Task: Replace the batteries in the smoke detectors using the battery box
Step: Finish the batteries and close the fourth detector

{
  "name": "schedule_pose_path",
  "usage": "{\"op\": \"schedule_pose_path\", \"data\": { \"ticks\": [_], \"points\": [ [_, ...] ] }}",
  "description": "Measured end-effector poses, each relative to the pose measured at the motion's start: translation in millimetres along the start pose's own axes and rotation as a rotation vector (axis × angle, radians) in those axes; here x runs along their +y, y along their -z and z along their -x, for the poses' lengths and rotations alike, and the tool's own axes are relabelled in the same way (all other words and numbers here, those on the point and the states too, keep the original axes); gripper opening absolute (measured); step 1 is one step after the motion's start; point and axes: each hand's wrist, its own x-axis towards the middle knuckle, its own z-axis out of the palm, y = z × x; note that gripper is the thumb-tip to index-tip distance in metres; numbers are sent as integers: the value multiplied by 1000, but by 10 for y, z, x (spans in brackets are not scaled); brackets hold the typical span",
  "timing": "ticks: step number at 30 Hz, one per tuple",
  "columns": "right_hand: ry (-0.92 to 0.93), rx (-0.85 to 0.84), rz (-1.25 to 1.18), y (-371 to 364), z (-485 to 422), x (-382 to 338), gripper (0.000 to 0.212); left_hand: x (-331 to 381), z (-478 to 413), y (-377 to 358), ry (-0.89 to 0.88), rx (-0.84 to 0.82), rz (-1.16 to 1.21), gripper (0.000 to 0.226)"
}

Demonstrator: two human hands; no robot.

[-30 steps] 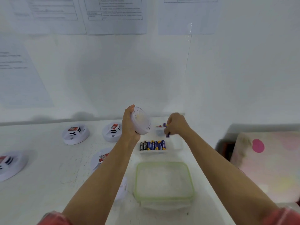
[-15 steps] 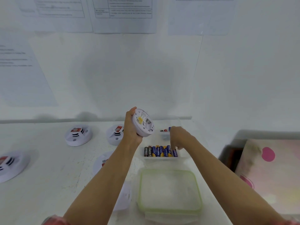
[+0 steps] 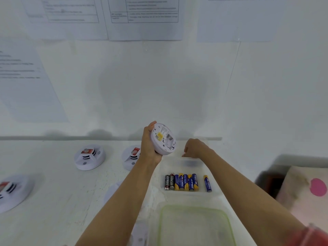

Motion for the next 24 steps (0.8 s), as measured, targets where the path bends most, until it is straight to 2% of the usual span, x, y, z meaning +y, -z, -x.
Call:
{"op": "schedule_pose_path", "data": {
  "ticks": [6, 14, 24],
  "points": [
    [19, 9, 50, 9, -69, -31, 29, -55, -108, 69, 35, 4, 2, 15],
    [70, 90, 28, -7, -47, -86, 25, -46, -132, 96, 36, -46, 9, 14],
    [162, 205, -121, 66, 137, -58, 21, 30, -1, 90, 34, -76, 27, 17]
  ]
}}
